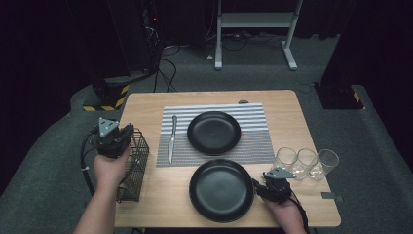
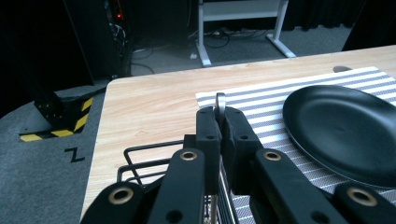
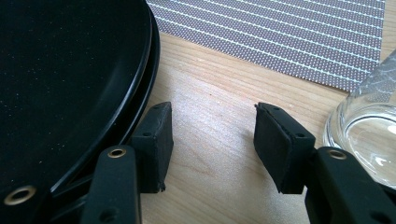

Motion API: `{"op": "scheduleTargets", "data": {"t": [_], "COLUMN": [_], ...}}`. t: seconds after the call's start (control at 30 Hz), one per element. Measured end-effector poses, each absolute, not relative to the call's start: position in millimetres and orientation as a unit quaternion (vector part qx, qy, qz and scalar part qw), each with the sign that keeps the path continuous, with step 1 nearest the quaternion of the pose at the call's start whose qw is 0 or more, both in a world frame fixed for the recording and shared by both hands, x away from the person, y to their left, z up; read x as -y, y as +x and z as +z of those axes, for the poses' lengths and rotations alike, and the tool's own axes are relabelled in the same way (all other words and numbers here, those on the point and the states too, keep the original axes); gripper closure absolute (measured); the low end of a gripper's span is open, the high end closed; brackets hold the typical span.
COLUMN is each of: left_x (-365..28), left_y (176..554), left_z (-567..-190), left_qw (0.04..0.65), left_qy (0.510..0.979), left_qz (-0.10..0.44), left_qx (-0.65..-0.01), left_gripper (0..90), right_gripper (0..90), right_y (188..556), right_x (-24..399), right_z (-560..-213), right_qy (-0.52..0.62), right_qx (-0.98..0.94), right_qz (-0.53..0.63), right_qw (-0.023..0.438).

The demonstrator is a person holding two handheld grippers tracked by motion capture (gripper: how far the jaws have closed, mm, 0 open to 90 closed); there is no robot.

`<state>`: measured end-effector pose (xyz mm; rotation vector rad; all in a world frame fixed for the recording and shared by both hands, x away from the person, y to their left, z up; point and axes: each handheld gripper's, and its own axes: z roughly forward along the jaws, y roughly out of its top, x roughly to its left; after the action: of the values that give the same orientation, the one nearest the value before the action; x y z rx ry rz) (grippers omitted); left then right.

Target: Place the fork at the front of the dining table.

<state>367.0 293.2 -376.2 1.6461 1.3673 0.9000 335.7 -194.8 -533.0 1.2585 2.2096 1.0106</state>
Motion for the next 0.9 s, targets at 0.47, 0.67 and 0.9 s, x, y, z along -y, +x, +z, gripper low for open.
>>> {"op": "scheduleTargets", "data": {"t": [0.47, 0.67, 0.9], "left_x": [-294, -293, -296], "left_y": [352, 348, 344], "left_z": [-366, -362, -357], "left_qw": [0.440, 0.451, 0.461], "left_qy": [0.630, 0.622, 0.609], "left_qz": [0.377, 0.388, 0.399], "left_qx": [-0.517, -0.509, -0.507], "left_gripper": [85.8, 85.7, 86.1], "right_gripper": [46.8, 49.4, 49.3], "right_y": [336, 335, 335], "right_x": [195, 195, 195], "right_z": [-533, -533, -533], "right_qy": [0.451, 0.448, 0.448], "right_qx": [-0.791, -0.791, -0.792], "right_qz": [0.360, 0.364, 0.363], "right_qw": [0.202, 0.202, 0.200]}}
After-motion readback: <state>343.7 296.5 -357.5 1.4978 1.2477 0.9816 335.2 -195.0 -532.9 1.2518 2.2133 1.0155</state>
